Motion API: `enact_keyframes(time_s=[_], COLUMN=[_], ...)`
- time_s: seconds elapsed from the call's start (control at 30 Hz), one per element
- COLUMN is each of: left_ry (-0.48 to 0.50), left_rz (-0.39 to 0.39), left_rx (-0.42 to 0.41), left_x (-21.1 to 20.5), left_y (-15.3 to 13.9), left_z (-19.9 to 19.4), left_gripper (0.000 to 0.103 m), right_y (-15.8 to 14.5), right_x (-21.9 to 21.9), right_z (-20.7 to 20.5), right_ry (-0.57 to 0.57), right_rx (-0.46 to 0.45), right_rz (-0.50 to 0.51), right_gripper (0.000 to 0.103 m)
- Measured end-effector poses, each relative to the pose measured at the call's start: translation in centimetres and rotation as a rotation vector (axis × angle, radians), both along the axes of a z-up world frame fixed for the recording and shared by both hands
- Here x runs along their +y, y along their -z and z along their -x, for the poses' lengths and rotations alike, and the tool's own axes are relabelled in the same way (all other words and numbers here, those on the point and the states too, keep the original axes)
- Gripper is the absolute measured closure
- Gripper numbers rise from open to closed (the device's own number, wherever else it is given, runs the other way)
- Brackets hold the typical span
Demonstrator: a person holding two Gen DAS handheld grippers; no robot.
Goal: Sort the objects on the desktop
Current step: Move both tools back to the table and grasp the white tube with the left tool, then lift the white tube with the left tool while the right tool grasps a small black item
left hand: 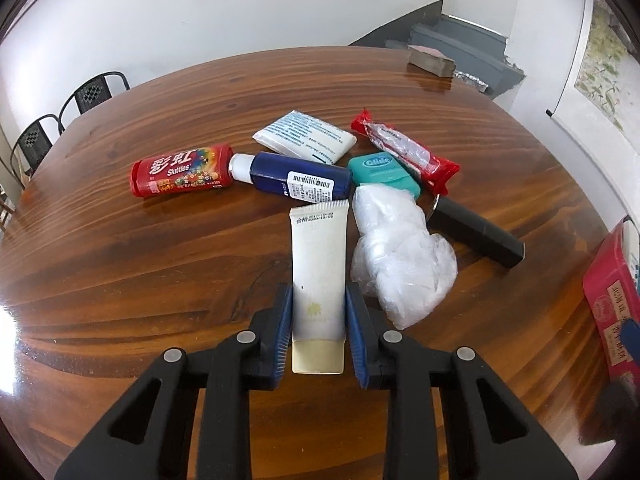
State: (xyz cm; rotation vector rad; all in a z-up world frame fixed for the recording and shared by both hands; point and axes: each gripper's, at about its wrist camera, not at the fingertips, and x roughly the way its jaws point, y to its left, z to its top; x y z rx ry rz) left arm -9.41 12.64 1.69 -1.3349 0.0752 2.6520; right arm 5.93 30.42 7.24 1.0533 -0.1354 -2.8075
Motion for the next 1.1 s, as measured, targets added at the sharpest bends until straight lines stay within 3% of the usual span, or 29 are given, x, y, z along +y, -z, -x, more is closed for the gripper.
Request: enact_keyframes(time_s=[0.5, 0.73, 0.93, 0.97, 1.1], left_ry=[-0.028, -0.038, -0.046, -0.045, -0.034], left_rz=[-0.072, -0.087, -0.090, -0.088, -0.088], left_rx=[0.026, 0.027, 0.023, 0.023, 0.030], left_x=[-1.7, -2.3, -2.5, -2.4, -2.1], left_y=[-2.4, -2.7, -2.6, -2.6, -2.8], left_z=[-0.3, 0.0, 0.0, -0.1, -0.3], left_gripper=[0.074, 0.074, 0.074, 0.074, 0.074], right_y=[2.6, 3.8, 4.2, 4.2, 4.3], right_x=[-2.0, -3.7, -4.7, -4.8, -4.8], right_z=[10.2, 12.1, 11.5, 11.3, 10.5], right_ry=[-0.002, -0.070, -0.130, -0.133, -0.137], right_rx=[-0.101, -0.146, -0.151, -0.151, -0.155], right_rz=[-0.136, -0.142, -0.174, -0.173, -0.145], right_gripper=[0.024, 0.025, 0.077, 0.081, 0.082])
